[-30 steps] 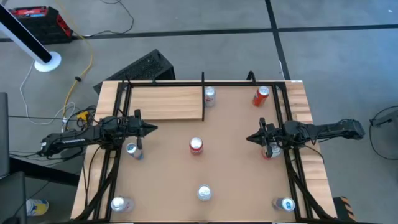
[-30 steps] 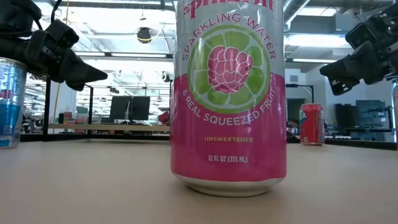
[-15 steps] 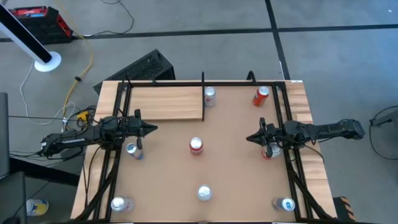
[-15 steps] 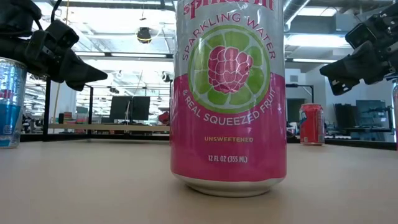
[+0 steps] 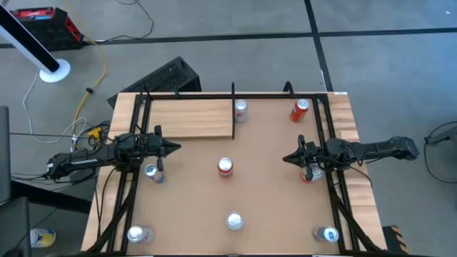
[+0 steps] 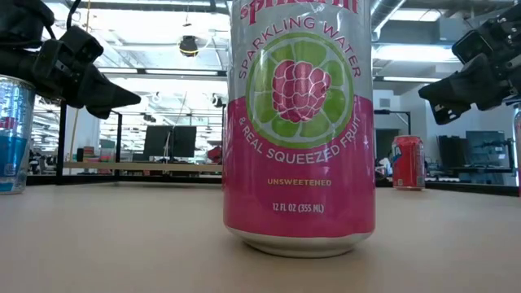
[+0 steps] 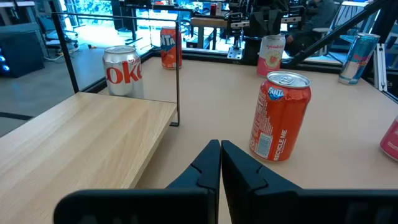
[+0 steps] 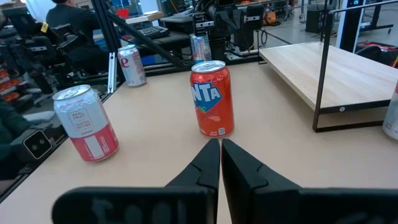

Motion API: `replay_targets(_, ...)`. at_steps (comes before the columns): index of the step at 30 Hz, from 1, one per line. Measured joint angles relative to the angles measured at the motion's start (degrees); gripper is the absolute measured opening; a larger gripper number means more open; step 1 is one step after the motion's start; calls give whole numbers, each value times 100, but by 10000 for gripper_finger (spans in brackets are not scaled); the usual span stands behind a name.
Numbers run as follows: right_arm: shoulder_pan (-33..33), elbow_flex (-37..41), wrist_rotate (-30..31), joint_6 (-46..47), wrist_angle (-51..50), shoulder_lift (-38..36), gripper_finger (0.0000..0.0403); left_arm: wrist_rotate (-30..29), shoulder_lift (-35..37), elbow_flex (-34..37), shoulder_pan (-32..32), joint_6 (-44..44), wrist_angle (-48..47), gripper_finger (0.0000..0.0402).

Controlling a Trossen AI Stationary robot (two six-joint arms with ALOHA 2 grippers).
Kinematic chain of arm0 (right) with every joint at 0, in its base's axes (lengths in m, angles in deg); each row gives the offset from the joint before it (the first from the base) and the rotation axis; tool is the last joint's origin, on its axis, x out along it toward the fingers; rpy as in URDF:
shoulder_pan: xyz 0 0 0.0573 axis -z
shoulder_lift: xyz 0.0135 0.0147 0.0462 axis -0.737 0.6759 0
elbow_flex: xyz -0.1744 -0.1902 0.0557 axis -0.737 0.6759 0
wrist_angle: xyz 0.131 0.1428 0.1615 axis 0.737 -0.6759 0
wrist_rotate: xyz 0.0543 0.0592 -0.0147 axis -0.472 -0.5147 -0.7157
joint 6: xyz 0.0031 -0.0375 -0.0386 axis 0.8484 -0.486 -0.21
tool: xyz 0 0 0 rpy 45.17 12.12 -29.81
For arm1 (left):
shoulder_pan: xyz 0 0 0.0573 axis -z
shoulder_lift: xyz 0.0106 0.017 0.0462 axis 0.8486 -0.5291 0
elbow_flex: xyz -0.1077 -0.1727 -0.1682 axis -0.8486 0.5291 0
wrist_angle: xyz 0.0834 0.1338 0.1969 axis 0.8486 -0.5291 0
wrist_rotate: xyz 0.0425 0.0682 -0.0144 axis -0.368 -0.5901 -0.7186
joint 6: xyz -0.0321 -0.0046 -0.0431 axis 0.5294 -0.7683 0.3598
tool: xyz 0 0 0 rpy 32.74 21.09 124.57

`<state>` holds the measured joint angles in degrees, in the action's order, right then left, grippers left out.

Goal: Place canned beverage on shelf

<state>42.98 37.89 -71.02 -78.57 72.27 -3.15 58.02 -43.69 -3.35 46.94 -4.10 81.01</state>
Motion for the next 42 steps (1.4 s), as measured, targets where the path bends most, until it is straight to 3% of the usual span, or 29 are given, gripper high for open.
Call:
replay_targets(26,0,1,0,0,0,1,43,-1,1,0,1,-2,2,0)
replay_targets(35,0,1,0,0,3,-1,43,-31,1,0,0,-1118,7,0)
replay_targets(37,0,1,6,6,28,1,43,24,0,0,0,-850,20,0)
replay_targets(42,20,1,77,179,518,1,43,215,4,4,4,911,323,0)
